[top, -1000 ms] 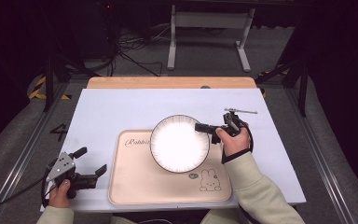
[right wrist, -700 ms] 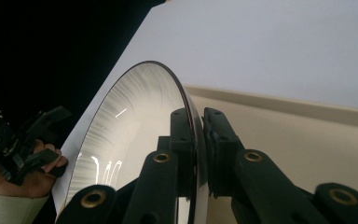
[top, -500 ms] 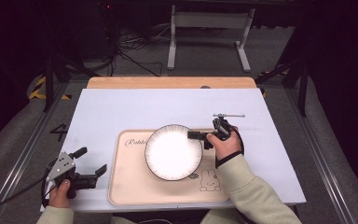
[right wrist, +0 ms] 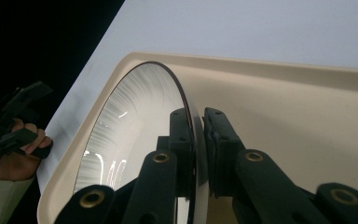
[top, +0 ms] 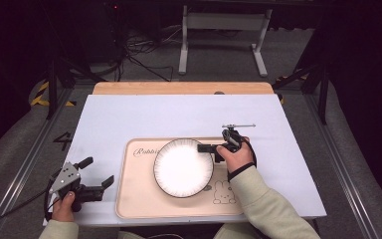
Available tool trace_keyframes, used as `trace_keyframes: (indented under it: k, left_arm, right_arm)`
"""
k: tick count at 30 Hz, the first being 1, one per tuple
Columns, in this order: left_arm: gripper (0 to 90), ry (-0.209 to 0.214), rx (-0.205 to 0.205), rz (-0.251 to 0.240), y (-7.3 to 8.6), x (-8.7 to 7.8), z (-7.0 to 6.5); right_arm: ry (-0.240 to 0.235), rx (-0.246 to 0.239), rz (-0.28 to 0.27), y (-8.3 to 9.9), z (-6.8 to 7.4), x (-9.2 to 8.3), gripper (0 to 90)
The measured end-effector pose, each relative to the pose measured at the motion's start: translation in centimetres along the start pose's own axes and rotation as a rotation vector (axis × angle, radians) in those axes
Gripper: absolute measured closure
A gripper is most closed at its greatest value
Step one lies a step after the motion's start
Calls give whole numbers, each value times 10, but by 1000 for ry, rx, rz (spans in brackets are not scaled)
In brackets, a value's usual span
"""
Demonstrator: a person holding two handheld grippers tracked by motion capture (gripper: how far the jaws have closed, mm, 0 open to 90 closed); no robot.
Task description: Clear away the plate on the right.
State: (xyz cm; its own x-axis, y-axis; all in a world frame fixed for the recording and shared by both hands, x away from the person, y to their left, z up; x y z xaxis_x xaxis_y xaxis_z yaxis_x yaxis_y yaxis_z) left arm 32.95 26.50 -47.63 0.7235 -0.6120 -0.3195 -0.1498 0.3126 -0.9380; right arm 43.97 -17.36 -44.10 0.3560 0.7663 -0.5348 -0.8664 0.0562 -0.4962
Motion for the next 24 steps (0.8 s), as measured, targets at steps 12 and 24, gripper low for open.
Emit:
trace_keyframes:
  k: [12,24]
  left_arm:
    - [3,1,0,-2,0,0,0]
    - [3,3,-3,1,0,0,0]
  right_arm:
    - [23,-47,27,-1,-3,3,831]
    - [82,-111,63,2,-8,10,721]
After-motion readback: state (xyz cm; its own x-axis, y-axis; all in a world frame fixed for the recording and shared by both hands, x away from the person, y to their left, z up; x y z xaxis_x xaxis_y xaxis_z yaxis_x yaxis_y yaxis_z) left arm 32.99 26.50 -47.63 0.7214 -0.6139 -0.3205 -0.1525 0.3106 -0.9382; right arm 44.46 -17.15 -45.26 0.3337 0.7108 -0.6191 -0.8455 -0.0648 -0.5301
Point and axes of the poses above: each handheld gripper's, and its own axes: x roughly forward along the jaws, y roughly out of its underside, z roughly to its left, the point moved 2 cm from there along x, roughly forward along the jaws, and after that the axes turned 10 degrees about x, right-handed, at the moved point
